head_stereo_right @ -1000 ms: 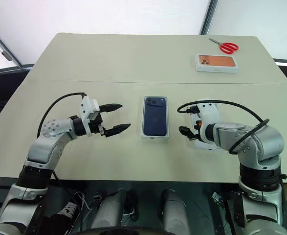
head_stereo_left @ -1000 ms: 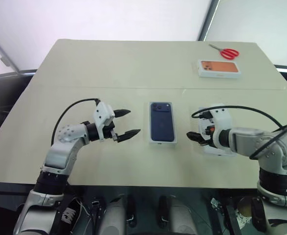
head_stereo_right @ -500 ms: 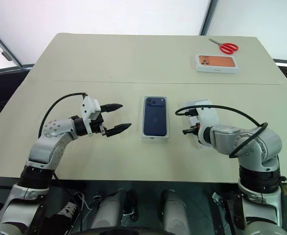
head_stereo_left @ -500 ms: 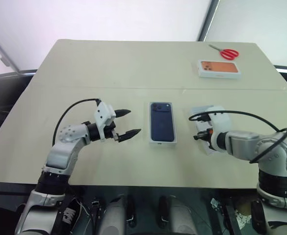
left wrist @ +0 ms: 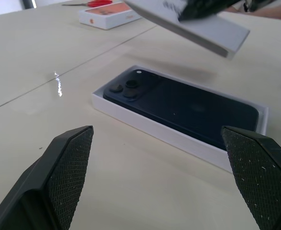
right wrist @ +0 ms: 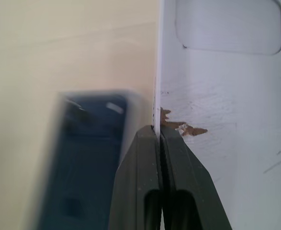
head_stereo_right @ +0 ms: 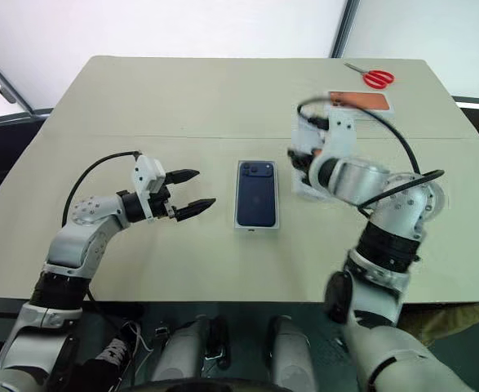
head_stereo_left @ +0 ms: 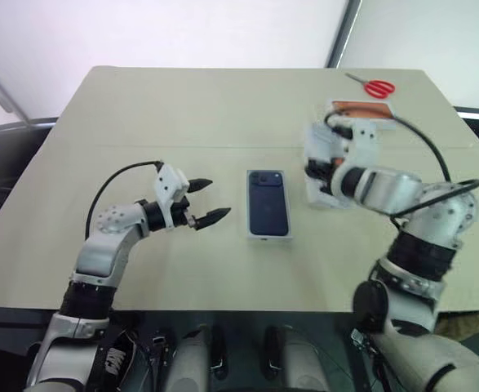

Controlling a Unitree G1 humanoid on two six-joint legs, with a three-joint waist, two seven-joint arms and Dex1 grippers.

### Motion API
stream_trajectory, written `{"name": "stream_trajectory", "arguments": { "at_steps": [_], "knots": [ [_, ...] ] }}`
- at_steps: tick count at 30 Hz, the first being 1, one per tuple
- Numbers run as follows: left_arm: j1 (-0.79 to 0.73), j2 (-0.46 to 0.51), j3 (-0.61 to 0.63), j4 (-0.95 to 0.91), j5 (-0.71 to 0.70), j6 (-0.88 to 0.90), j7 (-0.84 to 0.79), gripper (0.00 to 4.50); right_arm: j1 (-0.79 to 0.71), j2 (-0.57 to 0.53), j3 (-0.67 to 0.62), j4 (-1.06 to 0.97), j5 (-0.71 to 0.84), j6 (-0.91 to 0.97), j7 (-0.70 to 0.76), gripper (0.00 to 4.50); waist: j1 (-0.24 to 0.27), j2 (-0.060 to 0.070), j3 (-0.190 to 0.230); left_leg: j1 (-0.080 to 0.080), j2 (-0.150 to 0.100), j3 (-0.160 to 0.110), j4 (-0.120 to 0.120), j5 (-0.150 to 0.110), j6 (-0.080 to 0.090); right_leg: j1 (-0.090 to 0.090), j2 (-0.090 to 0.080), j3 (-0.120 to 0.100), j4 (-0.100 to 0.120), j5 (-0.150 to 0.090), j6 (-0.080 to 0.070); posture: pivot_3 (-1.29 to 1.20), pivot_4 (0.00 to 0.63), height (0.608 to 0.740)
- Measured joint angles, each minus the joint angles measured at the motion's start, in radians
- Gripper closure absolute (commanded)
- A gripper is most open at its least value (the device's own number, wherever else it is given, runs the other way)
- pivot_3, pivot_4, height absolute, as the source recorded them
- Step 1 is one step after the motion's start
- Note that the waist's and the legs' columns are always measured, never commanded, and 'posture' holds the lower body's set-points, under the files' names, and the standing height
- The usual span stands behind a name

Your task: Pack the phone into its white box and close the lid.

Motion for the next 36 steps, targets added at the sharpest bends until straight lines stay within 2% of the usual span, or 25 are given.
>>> {"name": "stream_trajectory", "arguments": {
  "at_steps": [3,6,9,12,17,23,27,30,36],
  "knots": [
    [-0.012,-0.013,0.035,0.002,-0.042,0.062,0.030,0.00,-0.081,0.153,-0.123,0.046,0.145,-0.048,-0.060,4.46,0.001,0.000,0.000,0.000,0.000,0.000,0.000,0.000,0.000,0.000,0.001,0.000,0.000,0.000,0.000,0.00,0.150,0.738],
    [-0.020,-0.016,0.055,0.002,-0.067,0.099,0.054,0.00,-0.069,0.220,-0.148,0.094,0.298,-0.070,-0.123,4.46,0.004,0.000,0.000,0.000,-0.001,0.000,0.000,0.000,0.000,0.001,0.000,0.000,0.000,0.000,0.000,0.00,0.150,0.738],
    [-0.021,-0.017,0.076,-0.001,-0.080,0.114,0.075,0.00,0.014,0.253,-0.114,0.139,0.500,-0.118,-0.224,4.46,0.001,0.000,0.000,0.000,-0.001,0.000,0.000,0.000,0.000,0.001,0.000,0.000,0.000,0.000,0.000,0.00,0.150,0.738],
    [-0.019,-0.016,0.095,-0.013,-0.096,0.132,0.099,0.00,0.081,0.234,-0.052,0.166,0.673,-0.201,-0.315,4.46,-0.002,0.000,0.000,0.001,-0.001,0.000,0.000,0.000,0.000,0.001,0.000,0.001,0.000,0.000,0.000,0.00,0.150,0.738],
    [0.003,-0.007,0.133,-0.045,-0.110,0.149,0.130,0.00,0.227,0.192,0.143,0.169,0.902,-0.329,-0.403,4.46,-0.016,0.000,0.000,0.001,0.000,0.000,-0.001,0.000,-0.001,0.001,0.001,0.001,0.000,0.000,0.000,0.00,0.150,0.738],
    [0.032,-0.008,0.132,-0.071,-0.111,0.149,0.158,0.00,0.272,0.145,0.305,0.157,0.988,-0.454,-0.394,4.46,-0.021,0.000,0.000,0.001,0.000,0.000,-0.001,0.000,0.000,0.001,0.001,0.001,0.000,0.000,0.000,0.00,0.150,0.738],
    [0.038,-0.009,0.132,-0.080,-0.120,0.150,0.168,0.00,0.289,0.142,0.353,0.157,0.995,-0.525,-0.370,4.46,-0.020,0.000,0.000,0.001,0.000,0.000,0.000,0.000,0.000,0.001,0.001,0.001,0.000,0.000,0.000,0.00,0.150,0.738],
    [0.039,-0.013,0.134,-0.086,-0.142,0.177,0.170,0.80,0.303,0.139,0.383,0.157,0.990,-0.570,-0.333,4.50,-0.020,0.000,0.000,0.001,0.000,0.000,0.000,0.000,0.000,0.001,0.001,0.001,0.000,0.000,0.000,0.00,0.150,0.738],
    [0.085,-0.045,0.120,-0.132,-0.179,0.218,0.182,3.81,0.347,0.132,0.430,0.161,0.936,-0.625,-0.265,4.50,-0.020,0.000,0.000,0.001,0.000,0.000,0.000,0.000,0.000,0.001,0.001,0.001,0.001,0.000,0.000,0.00,0.150,0.738]
  ]
}}
